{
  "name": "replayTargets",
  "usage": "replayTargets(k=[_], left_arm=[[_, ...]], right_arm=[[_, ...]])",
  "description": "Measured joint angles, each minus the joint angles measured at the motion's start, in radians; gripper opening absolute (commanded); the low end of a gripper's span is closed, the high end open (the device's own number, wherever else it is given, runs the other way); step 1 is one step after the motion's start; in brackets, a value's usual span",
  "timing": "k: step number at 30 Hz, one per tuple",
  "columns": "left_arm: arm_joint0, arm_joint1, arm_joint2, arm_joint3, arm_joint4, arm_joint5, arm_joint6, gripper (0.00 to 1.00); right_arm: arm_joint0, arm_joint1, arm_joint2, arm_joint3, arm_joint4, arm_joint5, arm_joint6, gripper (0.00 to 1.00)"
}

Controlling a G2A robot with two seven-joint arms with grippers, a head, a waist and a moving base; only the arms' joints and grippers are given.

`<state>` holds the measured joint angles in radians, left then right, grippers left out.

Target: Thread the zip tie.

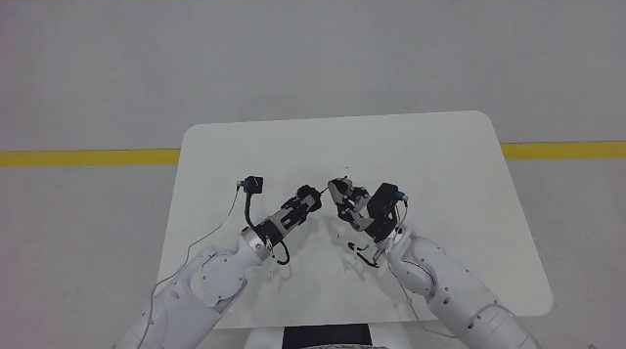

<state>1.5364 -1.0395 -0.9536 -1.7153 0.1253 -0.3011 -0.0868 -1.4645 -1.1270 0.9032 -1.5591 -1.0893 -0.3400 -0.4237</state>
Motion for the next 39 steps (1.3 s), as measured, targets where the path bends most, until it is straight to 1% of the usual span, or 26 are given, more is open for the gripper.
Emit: replayTargets(k=[10, 22, 29, 39], left_arm=[[-0.003, -0.004, 0.005, 0.001, 0.002, 0.006, 0.001, 0.00], [0.004, -0.007, -0.003, -0.001, -0.003, -0.012, -0.006, 0.00], [0.009, -0.009, -0.009, -0.002, -0.007, -0.017, -0.011, 0.00], [0.012, -0.011, -0.013, -0.005, -0.007, -0.021, -0.024, 0.00]], right_arm=[[0.001, -0.002, -0.009, 0.002, 0.005, 0.000, -0.006, 0.00], [0.007, 0.001, -0.020, 0.012, 0.019, 0.000, -0.003, 0.00], [0.006, 0.002, -0.019, 0.012, 0.027, 0.000, -0.007, 0.00], [0.015, 0.005, -0.037, 0.013, 0.043, 0.000, 0.002, 0.00]])
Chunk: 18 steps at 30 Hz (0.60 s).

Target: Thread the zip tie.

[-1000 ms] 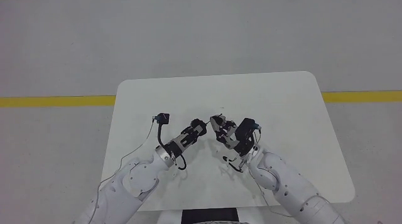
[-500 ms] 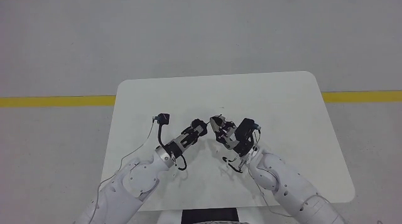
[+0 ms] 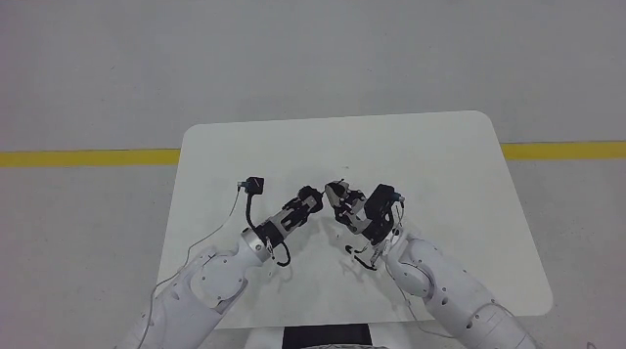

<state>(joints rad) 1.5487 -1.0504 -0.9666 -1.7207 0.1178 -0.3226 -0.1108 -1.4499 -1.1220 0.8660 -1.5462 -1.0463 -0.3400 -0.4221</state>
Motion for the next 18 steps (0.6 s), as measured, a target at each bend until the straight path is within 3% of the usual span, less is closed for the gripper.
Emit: replayTargets(k=[18], left_arm=[[0.001, -0.006, -0.004, 0.001, -0.001, -0.008, -0.008, 0.00]], right_arm=[[0.014, 0.010, -0.019, 0.010, 0.037, 0.000, 0.002, 0.00]])
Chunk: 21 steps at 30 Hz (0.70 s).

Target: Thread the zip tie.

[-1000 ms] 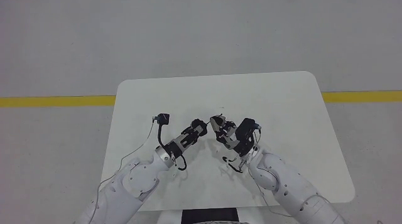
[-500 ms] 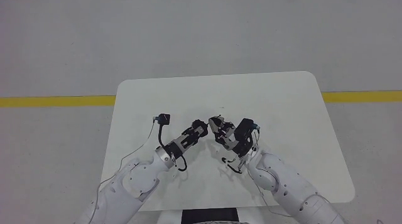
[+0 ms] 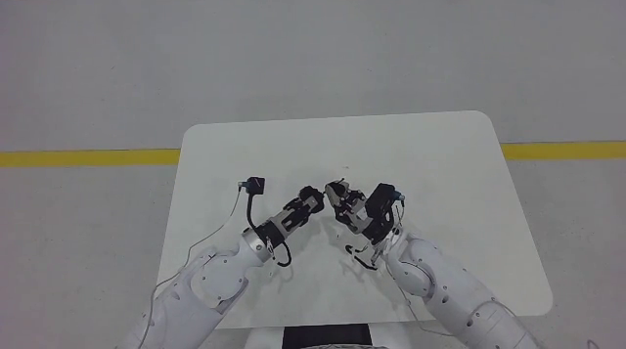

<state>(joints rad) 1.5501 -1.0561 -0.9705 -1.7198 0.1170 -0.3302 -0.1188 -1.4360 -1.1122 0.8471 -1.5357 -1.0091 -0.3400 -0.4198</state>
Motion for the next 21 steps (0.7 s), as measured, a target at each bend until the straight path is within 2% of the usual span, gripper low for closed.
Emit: replayTargets(k=[11, 12, 13, 14, 21], left_arm=[[0.001, -0.003, -0.002, 0.000, 0.002, 0.000, -0.001, 0.00], [0.002, -0.004, -0.003, 0.000, 0.002, 0.000, -0.001, 0.00], [0.002, -0.004, -0.004, 0.001, 0.002, 0.000, -0.001, 0.00], [0.002, -0.004, -0.004, 0.002, 0.002, 0.000, 0.000, 0.00], [0.007, -0.005, -0.013, 0.005, -0.007, -0.002, 0.003, 0.00]], right_arm=[[0.006, 0.007, -0.011, 0.001, 0.009, 0.000, 0.017, 0.00], [0.007, 0.007, -0.011, 0.001, 0.010, 0.000, 0.017, 0.14], [0.007, 0.008, -0.011, 0.000, 0.009, 0.000, 0.018, 0.43], [0.007, 0.008, -0.009, 0.000, 0.007, 0.000, 0.018, 1.00], [-0.020, 0.012, 0.020, -0.012, -0.033, 0.009, 0.007, 1.00]])
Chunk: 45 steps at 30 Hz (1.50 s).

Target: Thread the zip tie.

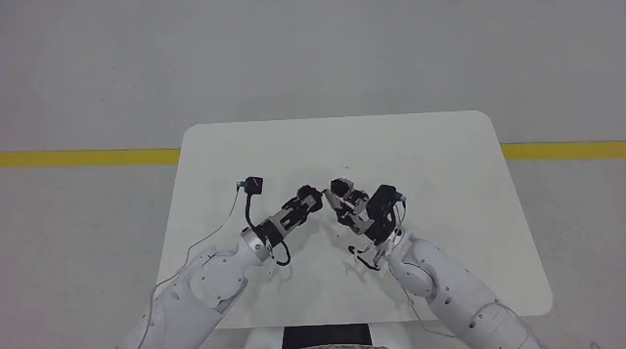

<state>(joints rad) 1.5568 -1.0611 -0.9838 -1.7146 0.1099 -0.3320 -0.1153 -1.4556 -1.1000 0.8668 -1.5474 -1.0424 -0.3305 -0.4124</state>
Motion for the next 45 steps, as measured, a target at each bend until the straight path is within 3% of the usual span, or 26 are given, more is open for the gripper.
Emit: replayTargets(k=[9, 16, 22, 25, 36, 39, 45], left_arm=[[0.007, -0.001, -0.010, -0.013, -0.064, -0.008, -0.028, 0.00], [0.001, -0.002, -0.029, -0.031, -0.296, -0.008, -0.172, 0.00], [-0.002, -0.007, -0.048, -0.022, -0.459, -0.008, -0.310, 0.00], [-0.005, -0.011, -0.052, -0.013, -0.497, -0.008, -0.361, 0.00], [-0.009, -0.012, -0.053, -0.010, -0.499, -0.002, -0.356, 0.00], [-0.016, -0.017, -0.047, -0.003, -0.588, 0.001, -0.370, 0.00], [-0.034, -0.023, -0.044, 0.039, -0.812, 0.023, -0.487, 0.00]], right_arm=[[-0.074, 0.015, 0.071, -0.045, -0.086, 0.049, -0.018, 1.00], [-0.142, 0.028, 0.136, -0.072, -0.259, 0.202, -0.065, 1.00], [-0.155, 0.028, 0.143, -0.076, -0.371, 0.249, -0.098, 1.00], [-0.147, 0.023, 0.132, -0.069, -0.429, 0.289, -0.125, 1.00], [-0.144, 0.022, 0.131, -0.066, -0.442, 0.299, -0.118, 1.00], [-0.137, 0.020, 0.120, -0.053, -0.508, 0.309, -0.150, 1.00], [-0.097, 0.021, 0.081, 0.007, -0.528, 0.324, -0.237, 1.00]])
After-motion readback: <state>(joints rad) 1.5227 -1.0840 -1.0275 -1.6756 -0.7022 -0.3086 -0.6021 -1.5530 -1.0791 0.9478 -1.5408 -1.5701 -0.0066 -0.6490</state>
